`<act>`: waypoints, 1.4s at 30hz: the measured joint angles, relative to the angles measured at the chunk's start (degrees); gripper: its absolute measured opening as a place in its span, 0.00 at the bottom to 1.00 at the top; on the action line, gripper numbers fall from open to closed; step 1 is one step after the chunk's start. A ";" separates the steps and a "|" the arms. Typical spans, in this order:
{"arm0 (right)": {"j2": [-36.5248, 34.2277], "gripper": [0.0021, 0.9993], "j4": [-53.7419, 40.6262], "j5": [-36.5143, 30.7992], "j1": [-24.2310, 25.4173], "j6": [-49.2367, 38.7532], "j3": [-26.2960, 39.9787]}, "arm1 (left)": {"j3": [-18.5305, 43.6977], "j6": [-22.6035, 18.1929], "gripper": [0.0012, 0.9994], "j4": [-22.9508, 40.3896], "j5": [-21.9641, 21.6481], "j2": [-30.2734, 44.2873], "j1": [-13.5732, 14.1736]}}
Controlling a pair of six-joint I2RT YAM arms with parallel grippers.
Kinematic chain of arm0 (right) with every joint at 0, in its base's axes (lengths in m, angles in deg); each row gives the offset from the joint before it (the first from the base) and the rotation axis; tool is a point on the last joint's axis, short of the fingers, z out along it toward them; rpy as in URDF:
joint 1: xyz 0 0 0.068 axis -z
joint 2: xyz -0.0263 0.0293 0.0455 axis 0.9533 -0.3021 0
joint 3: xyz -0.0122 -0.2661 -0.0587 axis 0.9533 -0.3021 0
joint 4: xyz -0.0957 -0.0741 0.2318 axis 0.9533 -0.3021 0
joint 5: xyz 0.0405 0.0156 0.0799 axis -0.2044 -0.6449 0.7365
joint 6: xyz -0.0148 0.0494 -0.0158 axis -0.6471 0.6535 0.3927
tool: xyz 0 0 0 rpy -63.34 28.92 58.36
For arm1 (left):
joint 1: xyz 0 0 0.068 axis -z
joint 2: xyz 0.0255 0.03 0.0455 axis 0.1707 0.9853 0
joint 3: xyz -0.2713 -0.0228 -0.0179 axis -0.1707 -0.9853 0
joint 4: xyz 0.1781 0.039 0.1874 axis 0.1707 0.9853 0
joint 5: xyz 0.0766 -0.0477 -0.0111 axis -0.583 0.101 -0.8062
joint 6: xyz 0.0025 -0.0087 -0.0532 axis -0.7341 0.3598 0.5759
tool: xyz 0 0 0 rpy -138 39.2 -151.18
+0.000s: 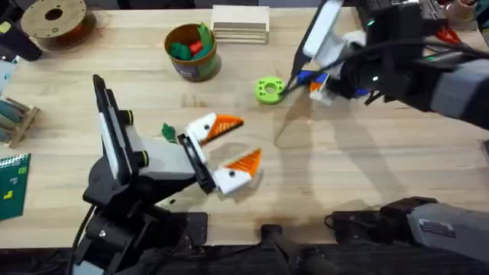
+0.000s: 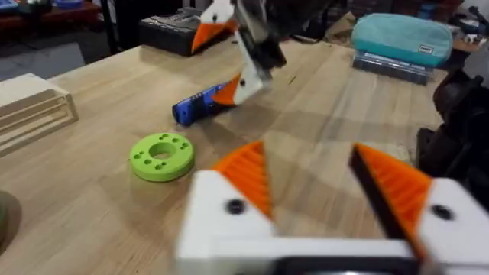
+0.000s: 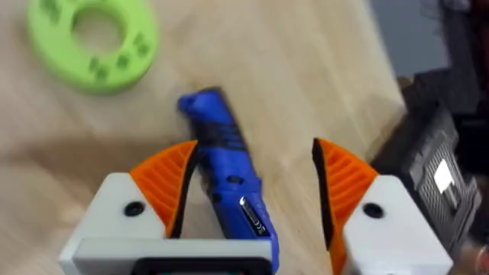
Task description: Pick up the gripper from the table and insert it into the empty holder that is missing its gripper. Then pick up a screw, insert it into the mounting hole, and use the screwdriver to tighten it. Finally, clean up the table by picking up the vegetable and placing it into the bucket.
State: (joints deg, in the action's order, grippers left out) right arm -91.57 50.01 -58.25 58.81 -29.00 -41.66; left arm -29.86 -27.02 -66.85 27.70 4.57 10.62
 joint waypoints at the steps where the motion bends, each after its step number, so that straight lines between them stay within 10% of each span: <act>1: 1.57 0.85 0.01 0.12 0.00 3.43 0.29 | 0.00 0.01 0.81 0.00 0.00 0.00 0.00; 3: 4.31 0.85 -0.25 0.18 0.00 9.59 0.82 | 0.00 0.18 0.98 0.00 0.00 0.00 -0.01; 17: 9.34 0.85 -6.99 4.24 -2.73 29.52 1.64 | 1.29 7.16 0.99 -1.34 -4.58 0.00 0.00; 24: 9.35 0.86 -6.92 4.71 -4.71 29.84 1.64 | 17.24 9.41 0.99 16.44 -13.67 4.67 0.00; 35: 9.35 0.86 -6.92 4.91 -5.09 29.96 1.64 | 48.16 10.73 0.99 53.86 -36.97 36.55 -0.19; 42: 9.34 0.86 -6.92 4.91 -5.09 29.96 1.64 | 52.92 17.28 0.99 58.15 -41.66 50.37 -7.60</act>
State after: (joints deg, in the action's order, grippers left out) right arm -82.24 43.09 -53.34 53.72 0.95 -40.02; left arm 23.06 -9.75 -8.69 -13.96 54.94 3.01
